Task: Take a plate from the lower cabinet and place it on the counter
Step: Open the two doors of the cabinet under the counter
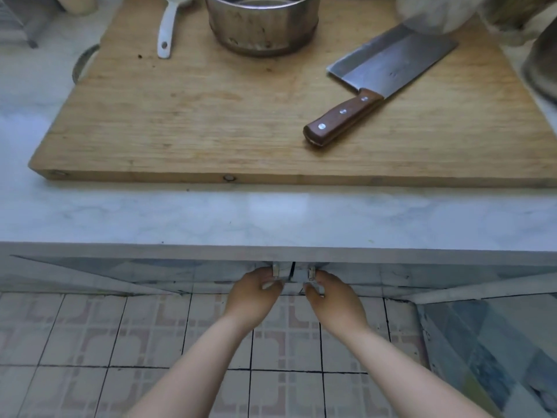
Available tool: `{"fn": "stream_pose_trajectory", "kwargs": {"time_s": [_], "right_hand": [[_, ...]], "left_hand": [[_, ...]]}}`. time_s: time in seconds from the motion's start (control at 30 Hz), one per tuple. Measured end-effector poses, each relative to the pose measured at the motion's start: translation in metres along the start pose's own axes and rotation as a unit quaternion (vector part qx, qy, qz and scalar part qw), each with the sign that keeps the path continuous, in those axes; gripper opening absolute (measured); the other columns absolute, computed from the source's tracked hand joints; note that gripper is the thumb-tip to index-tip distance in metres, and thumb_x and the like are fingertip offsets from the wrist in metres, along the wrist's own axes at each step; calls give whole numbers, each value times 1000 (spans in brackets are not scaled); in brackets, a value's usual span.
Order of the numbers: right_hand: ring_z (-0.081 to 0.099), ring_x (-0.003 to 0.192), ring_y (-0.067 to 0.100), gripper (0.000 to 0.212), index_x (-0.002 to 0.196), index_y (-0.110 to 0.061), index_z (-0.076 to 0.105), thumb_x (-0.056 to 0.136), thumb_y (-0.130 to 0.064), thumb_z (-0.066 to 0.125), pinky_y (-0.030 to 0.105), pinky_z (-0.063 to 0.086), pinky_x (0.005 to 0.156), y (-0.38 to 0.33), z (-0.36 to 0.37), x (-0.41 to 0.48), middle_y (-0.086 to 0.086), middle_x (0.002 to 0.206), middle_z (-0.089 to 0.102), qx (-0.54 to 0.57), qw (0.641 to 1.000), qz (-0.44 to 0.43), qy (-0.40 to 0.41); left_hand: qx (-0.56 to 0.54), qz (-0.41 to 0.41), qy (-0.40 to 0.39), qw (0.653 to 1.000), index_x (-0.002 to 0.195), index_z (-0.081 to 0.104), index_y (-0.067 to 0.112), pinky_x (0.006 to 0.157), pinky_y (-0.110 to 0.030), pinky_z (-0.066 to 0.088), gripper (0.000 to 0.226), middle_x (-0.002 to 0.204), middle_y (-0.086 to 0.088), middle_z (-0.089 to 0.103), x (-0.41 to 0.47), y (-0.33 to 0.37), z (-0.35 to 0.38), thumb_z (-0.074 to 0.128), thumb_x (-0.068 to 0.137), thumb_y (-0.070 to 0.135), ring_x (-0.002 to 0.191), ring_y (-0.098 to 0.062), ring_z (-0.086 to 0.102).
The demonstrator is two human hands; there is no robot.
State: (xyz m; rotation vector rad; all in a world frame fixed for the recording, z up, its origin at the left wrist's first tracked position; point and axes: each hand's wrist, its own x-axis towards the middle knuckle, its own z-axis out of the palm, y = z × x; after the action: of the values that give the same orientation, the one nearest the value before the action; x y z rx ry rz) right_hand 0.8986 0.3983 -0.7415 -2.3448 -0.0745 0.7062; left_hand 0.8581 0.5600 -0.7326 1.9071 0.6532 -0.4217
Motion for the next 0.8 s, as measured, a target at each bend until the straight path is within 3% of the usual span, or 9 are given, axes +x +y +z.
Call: {"fn": "stream_pose_trajectory", "kwargs": {"time_s": [0.1,0.23,0.33,0.47,0.67,0.8], "right_hand": [[62,93,12,22,94,-26,62,91,-39,45,26,50,74,4,5,-5,-8,102,68,1,1000,14,28],[61,97,11,26,107,-28,63,92,-38,45,24,46,71,13,15,-22,-11,114,66,-8,998,12,54],[62,96,16,27,110,-25,63,92,-34,45,26,48,70,20,19,-35,-6,115,67,-33,997,-8,65],[62,92,20,27,112,-17,62,92,-29,49,24,39,61,34,29,-61,1,113,67,-66,992,-41,100],[63,100,26,33,120,-10,61,92,-24,52,30,51,75,62,38,-99,9,122,65,-57,991,-66,101],[64,99,31,32,120,-11,61,91,-24,54,36,52,72,77,46,-132,10,119,67,-63,987,-43,140]], "left_hand": [[29,17,37,999,108,61,32,86,-22,43,23,117,10,65,-2,-5,7,55,86,29,111,-10,58],[63,23,51,996,121,57,26,86,-18,39,35,125,6,62,-12,-18,13,56,86,30,115,-11,56],[101,38,90,990,119,59,25,79,-17,38,35,121,6,65,-27,-34,22,57,84,31,111,-11,59],[140,59,161,975,118,60,23,73,-17,38,38,119,6,67,-59,-60,38,57,83,38,106,-14,62],[156,111,191,963,110,66,20,66,-23,44,29,110,-1,71,-92,-92,37,51,91,35,94,-22,66],[165,123,190,960,107,67,20,65,-29,48,28,108,-1,72,-120,-116,35,50,92,35,92,-25,67]]}}
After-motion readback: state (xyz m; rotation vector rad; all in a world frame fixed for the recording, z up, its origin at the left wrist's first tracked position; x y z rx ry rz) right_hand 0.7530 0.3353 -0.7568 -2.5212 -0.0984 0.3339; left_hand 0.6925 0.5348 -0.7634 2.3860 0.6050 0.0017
